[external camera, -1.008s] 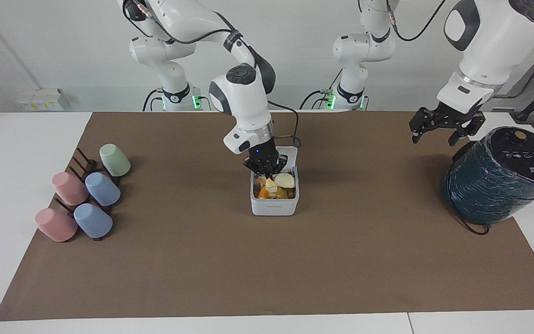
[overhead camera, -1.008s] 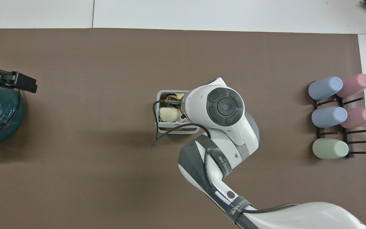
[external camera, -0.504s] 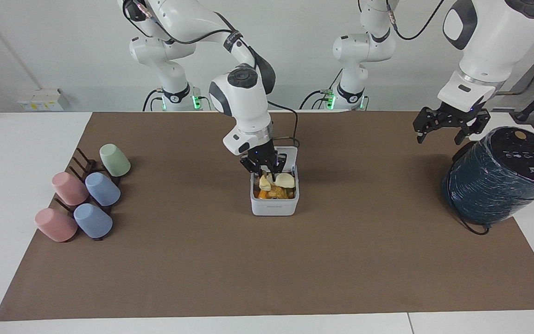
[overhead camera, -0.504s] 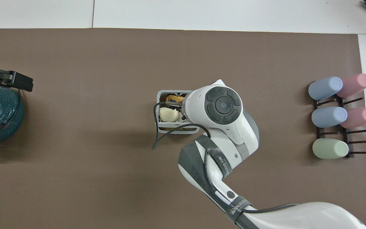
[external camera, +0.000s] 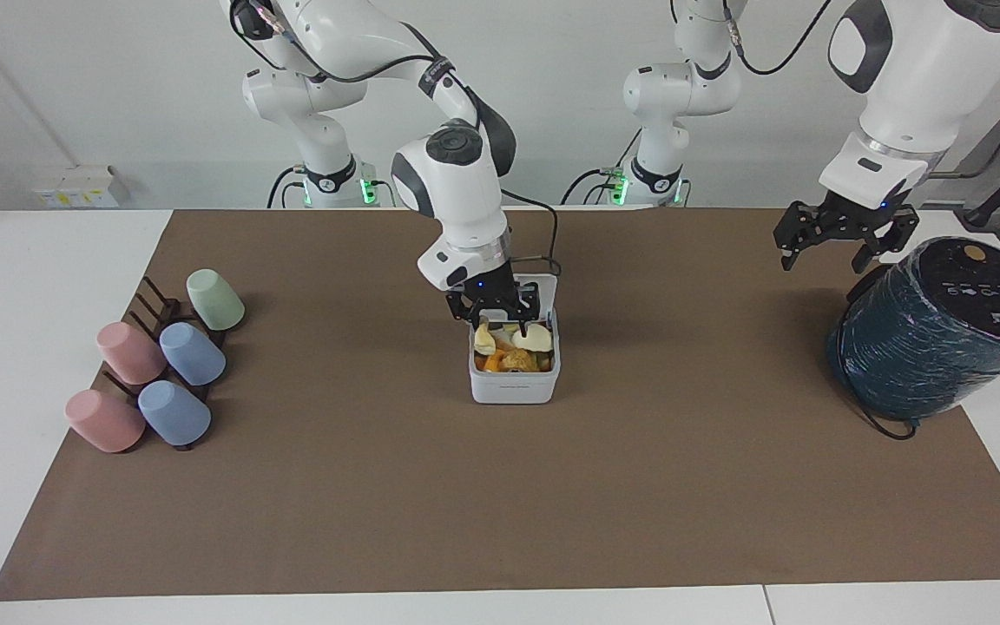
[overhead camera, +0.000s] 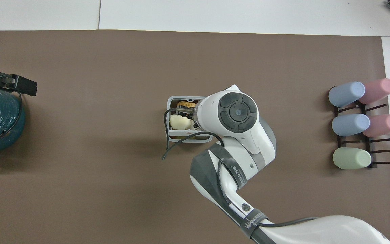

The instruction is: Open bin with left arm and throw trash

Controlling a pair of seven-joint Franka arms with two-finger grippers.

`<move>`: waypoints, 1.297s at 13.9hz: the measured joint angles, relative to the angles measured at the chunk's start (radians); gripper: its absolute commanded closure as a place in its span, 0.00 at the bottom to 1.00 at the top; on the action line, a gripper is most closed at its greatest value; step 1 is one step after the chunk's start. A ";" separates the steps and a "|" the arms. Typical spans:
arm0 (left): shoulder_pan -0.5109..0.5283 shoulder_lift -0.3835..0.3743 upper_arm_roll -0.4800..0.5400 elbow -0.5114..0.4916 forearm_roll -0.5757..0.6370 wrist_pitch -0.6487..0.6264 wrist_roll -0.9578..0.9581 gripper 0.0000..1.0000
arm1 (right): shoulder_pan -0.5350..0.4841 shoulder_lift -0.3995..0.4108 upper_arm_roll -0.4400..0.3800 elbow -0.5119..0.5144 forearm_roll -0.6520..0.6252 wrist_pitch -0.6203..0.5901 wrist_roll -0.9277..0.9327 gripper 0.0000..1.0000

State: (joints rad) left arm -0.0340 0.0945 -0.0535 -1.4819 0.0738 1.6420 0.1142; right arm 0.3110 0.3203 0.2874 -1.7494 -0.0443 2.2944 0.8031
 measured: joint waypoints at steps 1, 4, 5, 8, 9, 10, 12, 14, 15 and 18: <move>0.000 0.000 0.000 -0.001 0.000 0.006 0.000 0.00 | 0.001 0.000 0.000 0.000 0.000 0.000 0.000 0.12; 0.000 0.000 0.000 -0.003 0.000 0.014 0.000 0.00 | 0.004 0.000 0.000 0.001 0.000 0.002 0.000 0.12; 0.000 0.000 0.000 -0.003 0.000 0.017 0.000 0.00 | 0.007 0.000 0.000 0.001 0.000 0.002 0.000 0.08; 0.000 0.000 0.000 -0.003 0.000 0.022 0.000 0.00 | 0.023 0.000 0.000 0.001 0.000 0.002 0.000 0.00; 0.000 0.000 0.000 -0.003 0.000 0.023 0.000 0.00 | 0.024 0.000 0.000 0.002 0.000 0.002 0.000 0.00; 0.000 0.000 0.000 -0.004 0.000 0.026 0.000 0.00 | 0.024 0.000 0.000 0.002 0.000 0.002 0.000 0.00; 0.000 0.000 -0.001 -0.005 0.000 0.033 0.000 0.00 | 0.024 0.000 0.000 0.004 0.000 0.002 0.000 0.00; 0.000 0.000 -0.001 -0.005 0.000 0.037 0.000 0.00 | 0.024 0.000 0.000 0.005 0.000 0.002 0.000 0.00; 0.000 0.000 -0.001 -0.005 0.000 0.038 0.000 0.00 | 0.024 0.000 0.000 0.007 0.000 0.003 0.000 0.00; 0.000 0.000 -0.002 -0.005 0.000 0.040 0.000 0.00 | 0.023 0.000 0.000 0.016 0.000 0.004 0.000 0.00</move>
State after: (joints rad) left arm -0.0343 0.0945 -0.0551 -1.4869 0.0738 1.6820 0.1145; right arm 0.3343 0.3200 0.2876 -1.7336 -0.0441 2.2984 0.8032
